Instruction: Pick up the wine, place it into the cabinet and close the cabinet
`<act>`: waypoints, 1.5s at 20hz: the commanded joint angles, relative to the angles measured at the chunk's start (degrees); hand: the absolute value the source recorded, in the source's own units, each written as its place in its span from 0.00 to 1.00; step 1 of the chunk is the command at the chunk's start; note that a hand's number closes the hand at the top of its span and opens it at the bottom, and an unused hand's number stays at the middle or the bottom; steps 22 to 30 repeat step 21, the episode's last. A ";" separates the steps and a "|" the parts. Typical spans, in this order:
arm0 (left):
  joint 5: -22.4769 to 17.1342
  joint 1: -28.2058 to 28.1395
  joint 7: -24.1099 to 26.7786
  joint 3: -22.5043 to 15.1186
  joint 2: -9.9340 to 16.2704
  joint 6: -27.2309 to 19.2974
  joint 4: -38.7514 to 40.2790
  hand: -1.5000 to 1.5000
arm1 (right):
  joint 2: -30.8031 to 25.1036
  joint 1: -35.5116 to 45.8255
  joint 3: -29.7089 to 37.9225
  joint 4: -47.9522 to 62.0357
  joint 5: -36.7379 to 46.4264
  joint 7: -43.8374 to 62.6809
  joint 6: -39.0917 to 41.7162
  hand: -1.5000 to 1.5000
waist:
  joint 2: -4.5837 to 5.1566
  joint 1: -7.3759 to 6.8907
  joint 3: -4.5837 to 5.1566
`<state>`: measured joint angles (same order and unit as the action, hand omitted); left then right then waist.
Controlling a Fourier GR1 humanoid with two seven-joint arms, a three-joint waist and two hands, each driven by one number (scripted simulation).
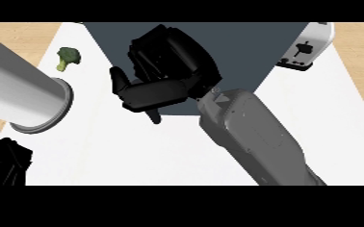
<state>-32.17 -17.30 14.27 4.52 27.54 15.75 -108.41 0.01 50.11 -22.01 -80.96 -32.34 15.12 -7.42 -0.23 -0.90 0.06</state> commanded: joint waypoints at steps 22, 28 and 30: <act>2.65 1.90 -0.86 -0.66 -3.01 0.83 0.71 1.00 | -8.86 1.92 11.07 18.51 0.06 -9.48 14.39 1.00 | 1.12 -0.48 -0.02; 2.65 1.90 -0.86 -0.66 -3.01 0.83 0.71 1.00 | -8.86 1.92 11.07 18.51 0.06 -9.48 14.39 1.00 | 1.12 -0.48 -0.02; 2.65 1.90 -0.86 -0.66 -3.01 0.83 0.71 1.00 | -8.86 1.92 11.07 18.51 0.06 -9.48 14.39 1.00 | 1.12 -0.48 -0.02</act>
